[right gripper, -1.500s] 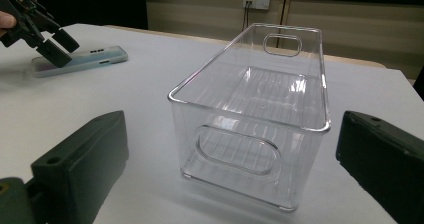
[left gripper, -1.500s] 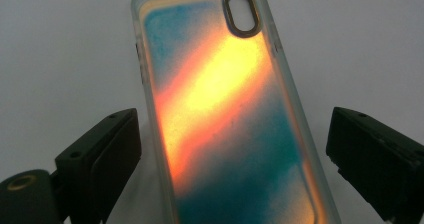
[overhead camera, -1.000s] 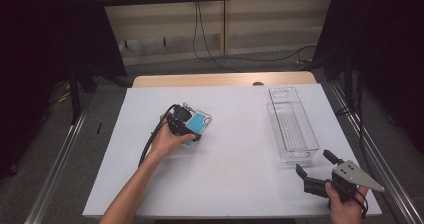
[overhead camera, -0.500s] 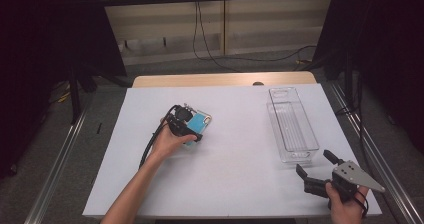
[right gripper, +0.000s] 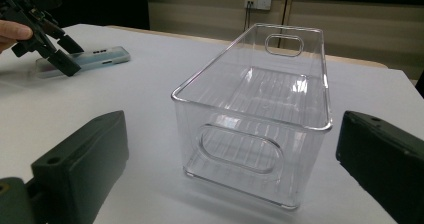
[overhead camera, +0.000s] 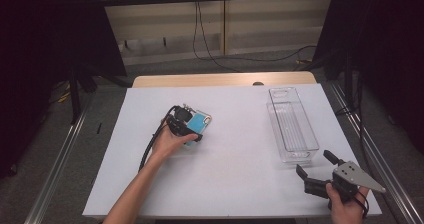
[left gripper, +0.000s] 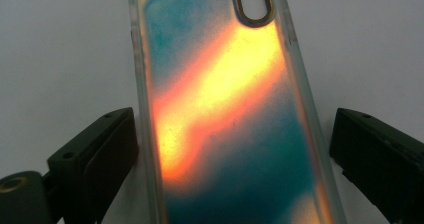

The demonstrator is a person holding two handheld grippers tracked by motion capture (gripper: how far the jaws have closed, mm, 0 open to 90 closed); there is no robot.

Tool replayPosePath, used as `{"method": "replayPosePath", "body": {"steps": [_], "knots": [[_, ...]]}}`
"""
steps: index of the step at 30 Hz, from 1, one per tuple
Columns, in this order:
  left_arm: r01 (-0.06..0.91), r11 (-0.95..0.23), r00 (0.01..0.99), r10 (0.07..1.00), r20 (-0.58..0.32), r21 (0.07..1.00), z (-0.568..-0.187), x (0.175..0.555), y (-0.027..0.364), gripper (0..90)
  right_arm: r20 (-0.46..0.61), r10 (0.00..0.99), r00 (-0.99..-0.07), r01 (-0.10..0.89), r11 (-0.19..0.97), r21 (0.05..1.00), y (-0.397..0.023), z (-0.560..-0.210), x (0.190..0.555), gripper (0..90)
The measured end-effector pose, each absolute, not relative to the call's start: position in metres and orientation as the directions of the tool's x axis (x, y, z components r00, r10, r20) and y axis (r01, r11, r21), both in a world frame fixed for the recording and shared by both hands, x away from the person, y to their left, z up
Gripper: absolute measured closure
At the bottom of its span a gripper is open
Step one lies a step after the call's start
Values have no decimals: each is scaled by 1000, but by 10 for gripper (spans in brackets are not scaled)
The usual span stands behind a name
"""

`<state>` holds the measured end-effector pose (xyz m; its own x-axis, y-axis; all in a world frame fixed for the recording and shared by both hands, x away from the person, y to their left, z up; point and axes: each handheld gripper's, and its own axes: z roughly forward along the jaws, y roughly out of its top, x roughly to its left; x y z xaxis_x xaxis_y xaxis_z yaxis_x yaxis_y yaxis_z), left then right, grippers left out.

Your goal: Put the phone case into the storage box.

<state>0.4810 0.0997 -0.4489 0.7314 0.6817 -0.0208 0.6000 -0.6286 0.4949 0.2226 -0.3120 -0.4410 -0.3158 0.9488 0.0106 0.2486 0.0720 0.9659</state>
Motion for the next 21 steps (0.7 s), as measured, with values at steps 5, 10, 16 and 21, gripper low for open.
{"method": "replayPosePath", "body": {"steps": [5, 10, 16, 21], "knots": [[610, -632, 728, 685, -24, 478, -446, 480, 98, 110, 12, 950, -313, 250, 70, 966, -313, -441, 223, 2], [610, -636, 731, 682, -25, 473, -444, 480, 99, 146, 10, 949, -314, 248, 72, 966, -312, -441, 222, 2], [610, -620, 724, 689, -29, 493, -444, 479, 101, 168, 12, 949, -314, 251, 71, 965, -312, -441, 223, 2], [618, -616, 716, 697, -26, 488, -443, 479, 100, 170, 13, 949, -314, 250, 69, 966, -313, -441, 222, 2]]}}
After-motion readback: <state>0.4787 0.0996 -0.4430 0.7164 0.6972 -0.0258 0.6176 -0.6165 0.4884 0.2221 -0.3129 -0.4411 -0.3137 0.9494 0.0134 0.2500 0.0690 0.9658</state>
